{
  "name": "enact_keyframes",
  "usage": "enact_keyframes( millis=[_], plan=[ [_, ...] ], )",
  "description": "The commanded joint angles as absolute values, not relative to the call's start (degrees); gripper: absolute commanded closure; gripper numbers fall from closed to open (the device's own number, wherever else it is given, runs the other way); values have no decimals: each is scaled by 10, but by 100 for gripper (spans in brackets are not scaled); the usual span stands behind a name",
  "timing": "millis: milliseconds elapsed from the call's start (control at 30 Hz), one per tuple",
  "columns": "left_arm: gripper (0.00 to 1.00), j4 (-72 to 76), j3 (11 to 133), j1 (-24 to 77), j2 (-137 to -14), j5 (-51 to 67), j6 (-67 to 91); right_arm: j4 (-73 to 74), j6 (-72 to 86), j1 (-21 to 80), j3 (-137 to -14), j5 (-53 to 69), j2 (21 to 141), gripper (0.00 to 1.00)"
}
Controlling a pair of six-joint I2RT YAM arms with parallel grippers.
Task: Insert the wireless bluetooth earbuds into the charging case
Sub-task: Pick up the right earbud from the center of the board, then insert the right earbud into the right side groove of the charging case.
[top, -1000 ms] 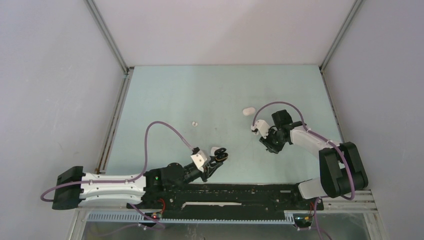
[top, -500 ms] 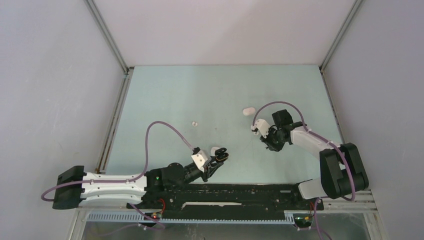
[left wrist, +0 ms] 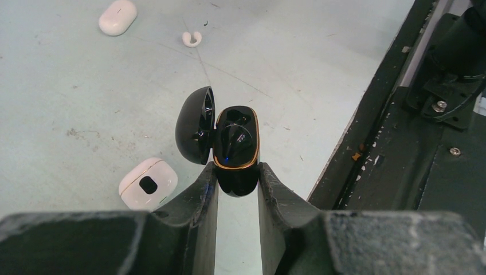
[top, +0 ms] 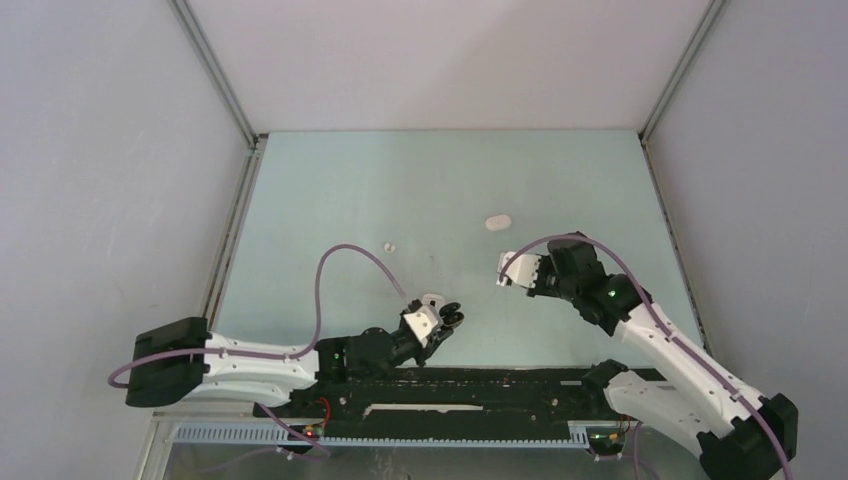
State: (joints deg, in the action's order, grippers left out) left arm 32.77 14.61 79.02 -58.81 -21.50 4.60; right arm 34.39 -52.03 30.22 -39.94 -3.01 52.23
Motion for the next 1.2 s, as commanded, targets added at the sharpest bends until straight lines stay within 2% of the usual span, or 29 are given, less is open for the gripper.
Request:
enact_keyframes(
  millis=[0, 100, 200, 433, 600, 733, 900, 1167],
  plan=[
    [100, 414, 173, 793, -619, -247, 50, 388, -581, 333, -470, -107, 514, 100],
    [100, 432, 182, 794, -636, -257, 42, 378, -646, 355, -485, -125, 491, 100],
    [100, 453, 189, 793, -651, -264, 37, 336, -702, 417, -485, -169, 454, 100],
    [100, 571, 157, 794, -662, -289, 32, 230, -742, 658, -481, -336, 405, 100],
    [100, 647, 137, 793, -674, -274, -27, 115, -836, 686, -419, -321, 377, 100],
    [100, 680, 143, 794, -692, -283, -67, 14, -927, 745, -362, -307, 364, 100],
    [100, 765, 156, 805, -739, -366, -131, -78, -976, 804, -335, -338, 412, 100],
    [100, 912, 177, 854, -831, -481, -272, -164, -1050, 816, -292, -339, 453, 100]
  ],
)
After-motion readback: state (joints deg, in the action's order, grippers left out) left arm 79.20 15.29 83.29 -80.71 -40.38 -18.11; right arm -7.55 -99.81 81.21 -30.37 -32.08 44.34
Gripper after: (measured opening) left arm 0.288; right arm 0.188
